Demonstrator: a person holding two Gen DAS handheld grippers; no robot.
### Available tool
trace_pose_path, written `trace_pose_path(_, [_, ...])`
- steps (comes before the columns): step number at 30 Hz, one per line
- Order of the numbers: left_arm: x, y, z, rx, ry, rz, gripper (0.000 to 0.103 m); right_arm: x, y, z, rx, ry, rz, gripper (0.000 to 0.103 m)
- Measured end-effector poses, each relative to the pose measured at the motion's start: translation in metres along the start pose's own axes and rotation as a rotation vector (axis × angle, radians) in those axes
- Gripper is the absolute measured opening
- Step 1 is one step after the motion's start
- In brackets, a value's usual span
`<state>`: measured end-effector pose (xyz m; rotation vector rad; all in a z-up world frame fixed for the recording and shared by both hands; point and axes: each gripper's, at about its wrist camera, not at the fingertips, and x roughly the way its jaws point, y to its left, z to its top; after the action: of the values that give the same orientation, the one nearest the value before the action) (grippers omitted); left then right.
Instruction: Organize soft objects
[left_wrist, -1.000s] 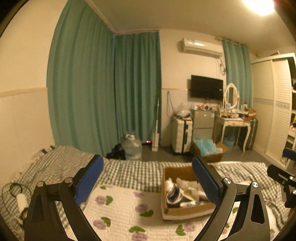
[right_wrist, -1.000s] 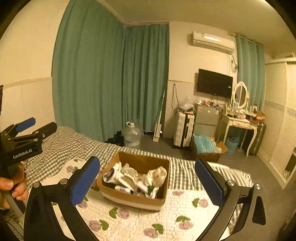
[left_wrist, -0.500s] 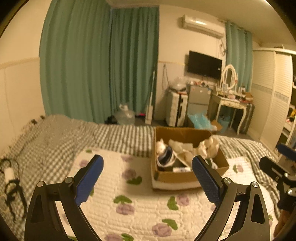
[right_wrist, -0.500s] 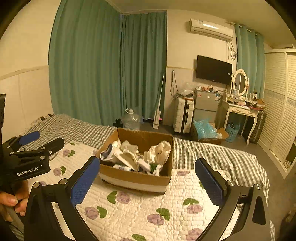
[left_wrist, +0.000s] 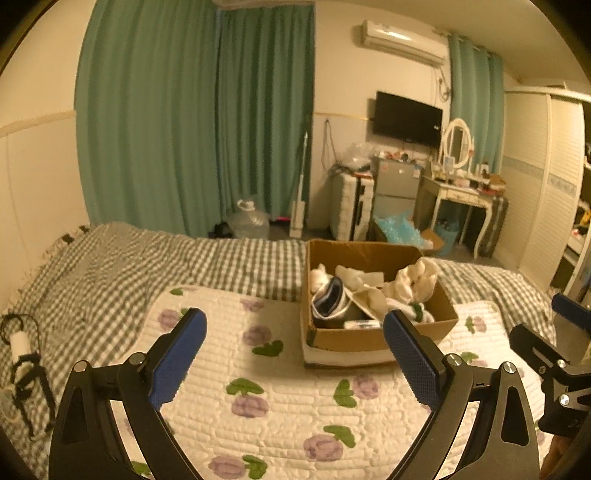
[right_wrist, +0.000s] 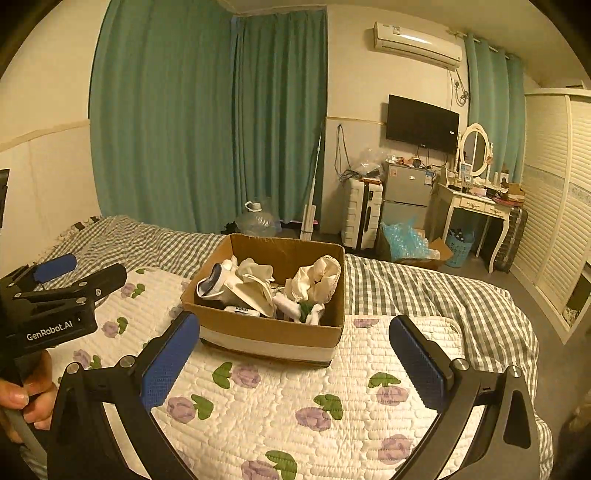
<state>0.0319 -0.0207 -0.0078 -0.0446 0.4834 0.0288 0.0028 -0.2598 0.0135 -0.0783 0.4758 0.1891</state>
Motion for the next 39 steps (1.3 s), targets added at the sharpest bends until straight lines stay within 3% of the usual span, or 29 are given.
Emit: trace_pose_path(39, [0.0070,-0.0016,-0.0028,0.050,0.041,-0.003,0.098,0.0000,0.0057,-0.0084,-0.021,0.005,-0.011,0.103])
